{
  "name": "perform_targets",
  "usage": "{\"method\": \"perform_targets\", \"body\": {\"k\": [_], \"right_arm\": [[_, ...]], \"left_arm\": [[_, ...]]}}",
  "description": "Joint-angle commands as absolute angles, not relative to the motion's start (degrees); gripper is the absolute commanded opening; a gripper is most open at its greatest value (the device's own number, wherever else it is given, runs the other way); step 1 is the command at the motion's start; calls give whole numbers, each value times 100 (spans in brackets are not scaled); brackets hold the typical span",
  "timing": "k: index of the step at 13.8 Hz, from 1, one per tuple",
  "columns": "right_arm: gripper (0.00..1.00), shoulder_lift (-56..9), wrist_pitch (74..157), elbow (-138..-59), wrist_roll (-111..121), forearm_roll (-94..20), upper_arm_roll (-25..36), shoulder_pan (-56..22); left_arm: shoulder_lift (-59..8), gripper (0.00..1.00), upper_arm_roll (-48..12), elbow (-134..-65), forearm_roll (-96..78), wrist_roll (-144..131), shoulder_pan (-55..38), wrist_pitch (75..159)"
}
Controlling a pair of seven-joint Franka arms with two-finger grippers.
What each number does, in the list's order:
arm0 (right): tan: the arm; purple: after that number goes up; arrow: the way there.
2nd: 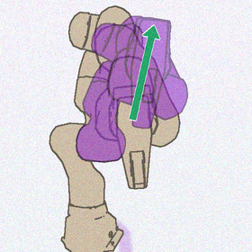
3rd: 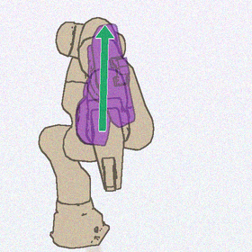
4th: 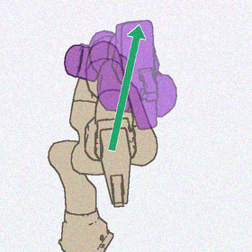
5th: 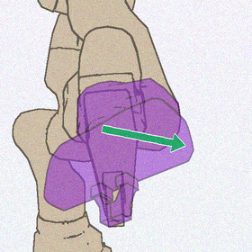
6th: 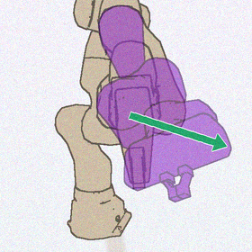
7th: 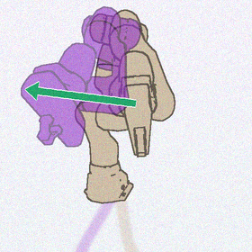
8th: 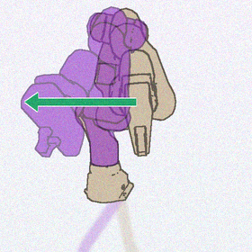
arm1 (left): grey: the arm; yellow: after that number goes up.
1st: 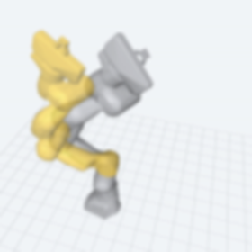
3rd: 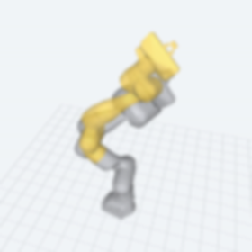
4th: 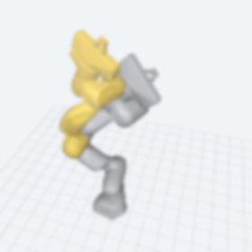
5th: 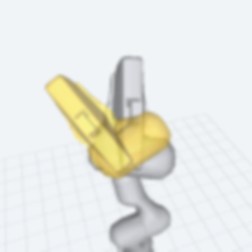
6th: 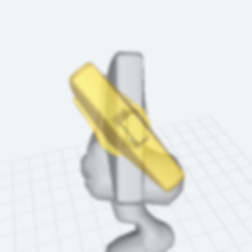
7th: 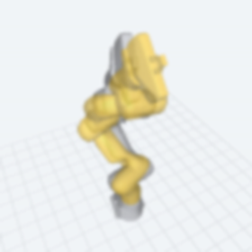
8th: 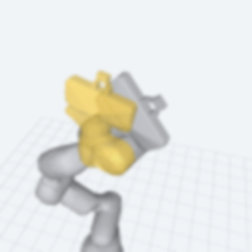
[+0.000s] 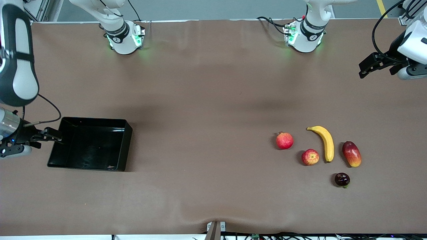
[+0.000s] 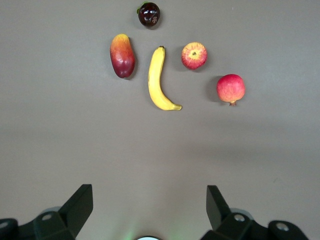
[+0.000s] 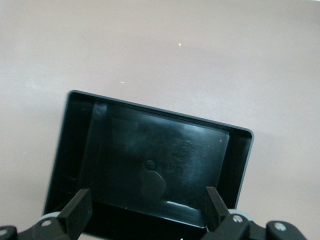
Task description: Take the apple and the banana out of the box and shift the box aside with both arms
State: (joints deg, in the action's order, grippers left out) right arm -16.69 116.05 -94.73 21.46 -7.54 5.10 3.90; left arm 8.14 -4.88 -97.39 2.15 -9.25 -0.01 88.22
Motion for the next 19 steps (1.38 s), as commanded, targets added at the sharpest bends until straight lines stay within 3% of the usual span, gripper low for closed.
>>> {"method": "perform_targets", "body": {"k": [1, 5, 9, 12, 19], "right_arm": [[100, -1118, 11173, -9712, 1480, -467, 545, 133], [100, -511, 10119, -9511, 510, -167, 527, -176], [100, -475, 9151, -8833, 501, -158, 589, -88], [100, -54, 8931, -8947, 492, -158, 580, -79], [100, 254, 8666, -8973, 44, -158, 545, -1]], "left_arm": [[747, 100, -466, -9571, 158, -835, 9, 8640], [747, 100, -466, -9519, 176, -835, 0, 8622], [738, 100, -466, -9439, 176, -809, 0, 8526], [738, 100, -466, -9396, 245, -809, 0, 8420], [738, 100, -492, -9378, 255, -800, -17, 8332]]}}
